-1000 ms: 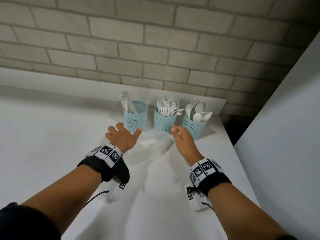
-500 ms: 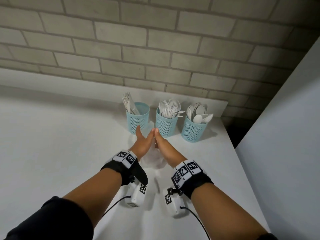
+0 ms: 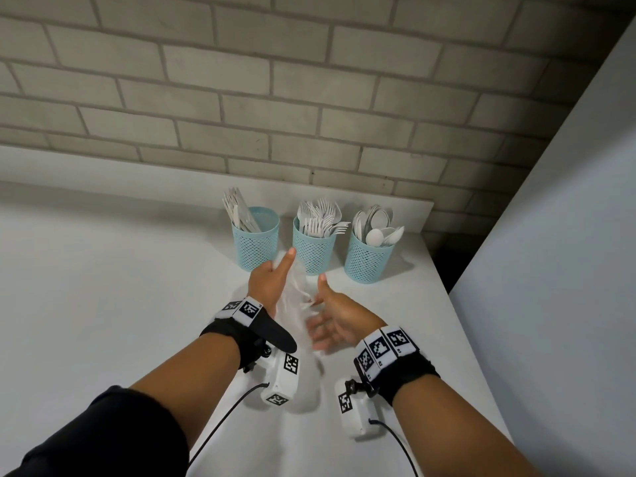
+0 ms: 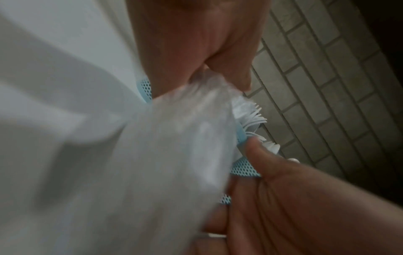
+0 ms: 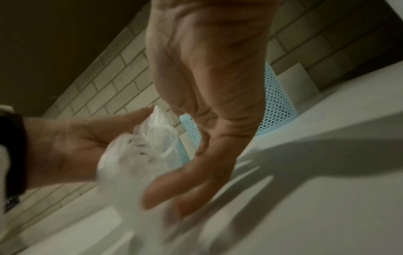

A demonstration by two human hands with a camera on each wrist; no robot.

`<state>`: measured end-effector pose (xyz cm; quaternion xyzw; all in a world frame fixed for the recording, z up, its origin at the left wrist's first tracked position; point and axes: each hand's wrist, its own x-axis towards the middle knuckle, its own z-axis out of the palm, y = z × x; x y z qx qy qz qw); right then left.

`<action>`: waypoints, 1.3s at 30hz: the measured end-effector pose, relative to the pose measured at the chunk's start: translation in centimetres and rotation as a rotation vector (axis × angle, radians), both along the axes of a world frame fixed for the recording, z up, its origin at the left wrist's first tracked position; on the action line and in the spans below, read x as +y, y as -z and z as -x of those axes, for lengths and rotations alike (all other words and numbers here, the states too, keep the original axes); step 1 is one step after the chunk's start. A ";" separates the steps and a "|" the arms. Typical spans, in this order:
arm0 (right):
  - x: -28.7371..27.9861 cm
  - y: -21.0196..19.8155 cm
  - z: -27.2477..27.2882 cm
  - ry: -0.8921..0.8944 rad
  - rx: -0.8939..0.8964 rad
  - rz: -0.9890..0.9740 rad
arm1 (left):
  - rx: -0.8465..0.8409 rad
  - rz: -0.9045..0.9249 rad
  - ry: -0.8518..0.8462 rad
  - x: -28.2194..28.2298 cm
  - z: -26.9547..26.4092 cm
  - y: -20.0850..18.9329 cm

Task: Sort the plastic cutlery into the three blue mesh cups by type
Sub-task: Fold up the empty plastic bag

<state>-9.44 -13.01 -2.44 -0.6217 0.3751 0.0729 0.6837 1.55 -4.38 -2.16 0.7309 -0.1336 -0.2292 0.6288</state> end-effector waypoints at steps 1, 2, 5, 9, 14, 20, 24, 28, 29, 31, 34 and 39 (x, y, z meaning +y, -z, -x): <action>0.2 -0.1 -0.1 -0.042 0.033 -0.070 | -0.008 0.024 -0.011 -0.1 0.2 0.0; 0.2 0.1 -0.3 -0.057 0.042 -0.133 | -0.019 0.026 -0.005 -0.3 0.6 -0.1; 0.1 -0.1 -1.4 0.119 -0.168 -0.333 | -0.080 0.001 0.048 -0.7 1.7 -0.2; 0.1 -0.7 -3.2 0.382 -0.328 -0.130 | -0.087 -0.035 0.069 -1.3 2.1 -0.4; -0.1 0.2 -4.1 0.397 -0.380 0.028 | -0.060 0.014 0.083 -1.5 1.5 -0.5; -0.8 0.3 -3.4 0.307 -0.176 0.078 | -0.285 0.041 0.065 -1.4 1.4 -0.8; 0.4 -0.4 -2.9 0.187 -0.194 -0.115 | -0.411 0.097 0.178 -1.4 2.5 -1.6; 0.8 -1.5 -3.2 0.304 -0.249 -0.029 | -0.447 0.100 0.250 -1.3 3.4 -1.8; 1.0 -1.3 -3.3 0.258 -0.234 0.108 | -0.464 0.076 0.262 -1.6 3.4 -1.8; 1.2 -0.7 -3.4 0.218 -0.210 0.399 | -0.467 0.009 0.270 -2.1 3.2 -1.8; 1.6 -1.4 -3.3 0.246 -0.266 0.614 | -0.428 -0.034 0.247 -2.6 2.3 -1.6; 1.8 -2.5 -3.5 0.272 -0.329 0.803 | -0.326 0.014 0.213 -2.1 1.7 -1.6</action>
